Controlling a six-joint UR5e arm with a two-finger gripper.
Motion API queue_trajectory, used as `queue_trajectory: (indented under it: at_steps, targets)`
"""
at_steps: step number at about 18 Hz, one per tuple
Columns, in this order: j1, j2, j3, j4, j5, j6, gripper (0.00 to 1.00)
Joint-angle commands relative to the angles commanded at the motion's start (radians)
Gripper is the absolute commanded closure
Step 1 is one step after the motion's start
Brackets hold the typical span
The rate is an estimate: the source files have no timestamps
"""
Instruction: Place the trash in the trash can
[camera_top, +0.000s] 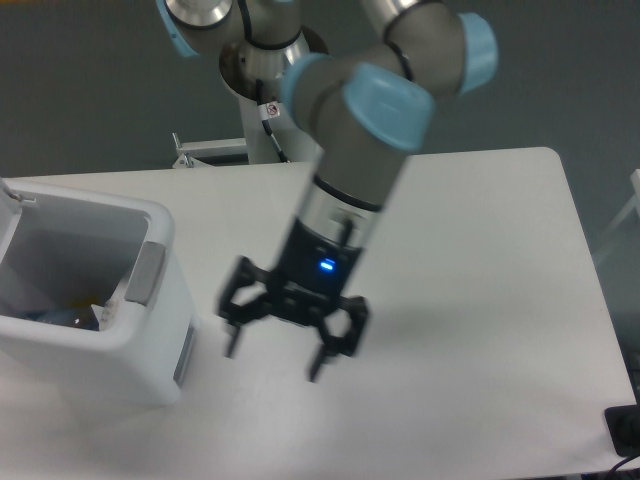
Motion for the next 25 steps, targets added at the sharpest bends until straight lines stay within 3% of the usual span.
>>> queue_trajectory:
  at_steps: [5,10,15,18,22,25]
  targets:
    - [0.032,-0.075,-0.001,-0.002,0.161,0.192,0.00]
    - [0.056,-0.100,-0.015,-0.006,0.289,0.375,0.00]
    - [0.059,-0.144,-0.011,-0.006,0.371,0.428,0.00]
    - [0.062,-0.167,-0.008,-0.050,0.499,0.606,0.00]
    - [0.074,-0.174,-0.006,-0.129,0.568,0.799,0.00]
    - [0.077,-0.174,-0.023,-0.149,0.603,0.844,0.00]
